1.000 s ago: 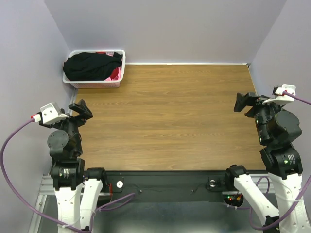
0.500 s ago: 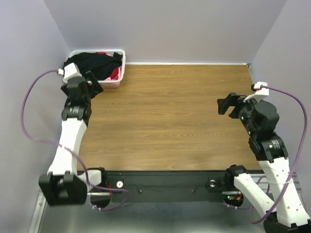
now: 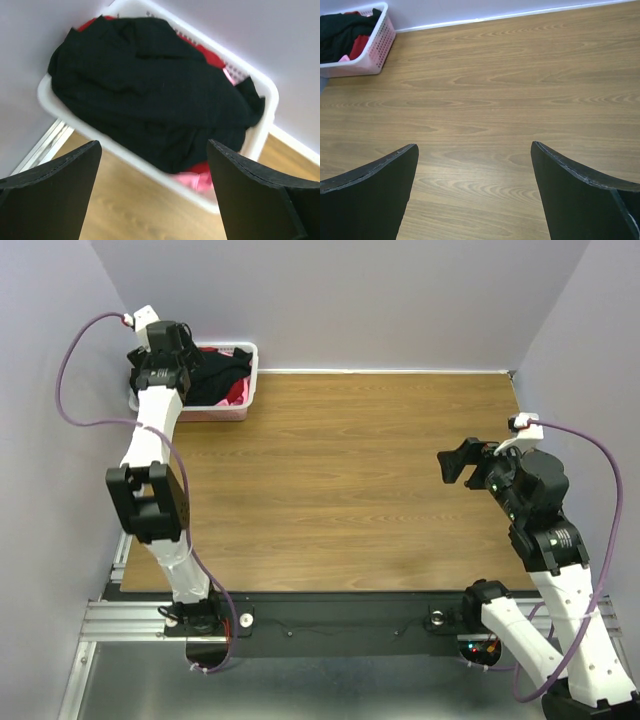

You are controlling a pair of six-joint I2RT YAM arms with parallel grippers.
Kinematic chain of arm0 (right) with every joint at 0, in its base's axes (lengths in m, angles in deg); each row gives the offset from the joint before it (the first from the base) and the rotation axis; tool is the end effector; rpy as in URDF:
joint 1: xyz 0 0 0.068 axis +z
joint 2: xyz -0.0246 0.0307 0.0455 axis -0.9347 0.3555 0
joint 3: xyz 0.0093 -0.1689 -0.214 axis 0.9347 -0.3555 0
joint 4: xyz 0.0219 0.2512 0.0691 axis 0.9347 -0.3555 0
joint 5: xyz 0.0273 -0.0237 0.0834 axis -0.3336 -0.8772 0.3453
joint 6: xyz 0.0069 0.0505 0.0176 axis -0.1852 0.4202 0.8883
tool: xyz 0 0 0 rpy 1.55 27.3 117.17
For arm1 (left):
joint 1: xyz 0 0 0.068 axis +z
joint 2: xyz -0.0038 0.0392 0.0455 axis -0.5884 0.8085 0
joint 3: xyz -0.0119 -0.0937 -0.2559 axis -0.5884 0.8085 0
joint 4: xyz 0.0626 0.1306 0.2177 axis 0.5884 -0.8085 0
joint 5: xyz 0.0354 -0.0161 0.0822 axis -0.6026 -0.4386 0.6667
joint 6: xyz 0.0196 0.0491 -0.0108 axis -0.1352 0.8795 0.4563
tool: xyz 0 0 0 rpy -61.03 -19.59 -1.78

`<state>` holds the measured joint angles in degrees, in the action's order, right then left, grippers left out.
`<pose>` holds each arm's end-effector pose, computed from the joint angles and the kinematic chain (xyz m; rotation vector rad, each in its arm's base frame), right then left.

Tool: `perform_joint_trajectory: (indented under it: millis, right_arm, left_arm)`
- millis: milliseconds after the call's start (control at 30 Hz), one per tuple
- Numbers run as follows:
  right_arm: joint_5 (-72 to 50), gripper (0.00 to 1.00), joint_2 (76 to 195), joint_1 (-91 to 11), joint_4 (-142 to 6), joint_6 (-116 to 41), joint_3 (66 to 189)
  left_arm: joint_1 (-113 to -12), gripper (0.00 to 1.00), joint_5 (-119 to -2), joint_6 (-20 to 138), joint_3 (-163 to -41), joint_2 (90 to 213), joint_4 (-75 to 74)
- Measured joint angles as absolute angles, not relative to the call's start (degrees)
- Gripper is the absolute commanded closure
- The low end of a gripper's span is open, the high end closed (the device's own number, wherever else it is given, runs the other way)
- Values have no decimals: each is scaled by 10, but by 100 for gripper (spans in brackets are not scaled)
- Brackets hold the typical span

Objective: Fold and stack the t-shirts
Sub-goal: Grab the tshirt from the pile

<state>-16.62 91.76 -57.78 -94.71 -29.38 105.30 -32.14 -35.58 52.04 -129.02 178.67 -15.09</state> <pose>0.1348 0.0287 0.3769 0.0258 1.7835 0.3650 0.4292 0.0396 0.3838 -0.5558 1.7628 0.0914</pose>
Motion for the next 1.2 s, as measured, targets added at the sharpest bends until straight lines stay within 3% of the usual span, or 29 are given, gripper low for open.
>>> perform_joint_trajectory:
  millis: [267,367,467,600,667,967,1200]
  right_arm:
    - [-169,0,918,-578,-947,-294,1053]
    - [-169,0,923,-578,-947,-294,1053]
    - [-169,0,929,-578,-947,-292,1053]
    - [-168,0,936,-578,-947,-290,1053]
    - [-167,0,939,-578,-948,-290,1053]
    - [-166,0,939,-578,-948,-290,1053]
    - [-160,0,939,-578,-948,-290,1053]
  left_arm:
    - [-310,5,-351,505,-1464,1979,-186]
    - [-307,11,-354,502,-1495,2027,-195]
    - [-307,28,-362,500,-1513,2058,-195]
    - [-307,89,-377,504,-1513,2066,-179]
    - [-306,100,-386,515,-1512,2066,-161]
    - [-304,100,-422,554,-1441,2017,-108]
    - [-315,100,-452,567,-1429,1892,-126]
